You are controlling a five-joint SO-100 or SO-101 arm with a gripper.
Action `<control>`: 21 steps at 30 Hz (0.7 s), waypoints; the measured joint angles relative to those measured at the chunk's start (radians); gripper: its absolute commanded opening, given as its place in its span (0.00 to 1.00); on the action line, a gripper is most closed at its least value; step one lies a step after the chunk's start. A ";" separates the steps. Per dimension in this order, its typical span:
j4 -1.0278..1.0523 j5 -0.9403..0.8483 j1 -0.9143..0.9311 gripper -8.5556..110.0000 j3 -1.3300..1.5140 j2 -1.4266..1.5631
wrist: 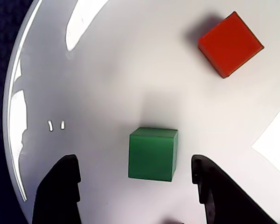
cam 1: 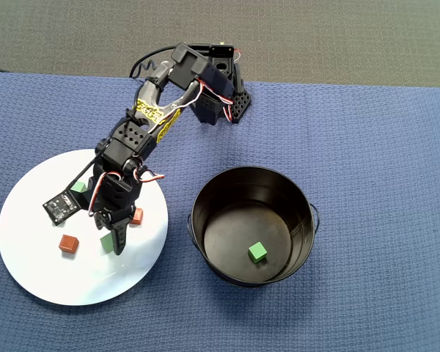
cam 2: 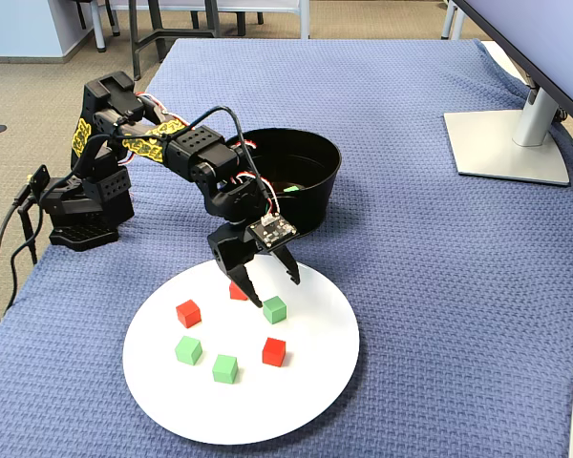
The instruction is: Pick up the green cubes from the white plate and place them in the black recipient
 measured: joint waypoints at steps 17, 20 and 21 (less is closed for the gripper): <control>-0.041 -0.020 0.002 0.26 0.000 -0.064; -0.058 -0.020 0.002 0.26 0.000 -0.080; -0.061 -0.020 0.002 0.26 0.000 -0.086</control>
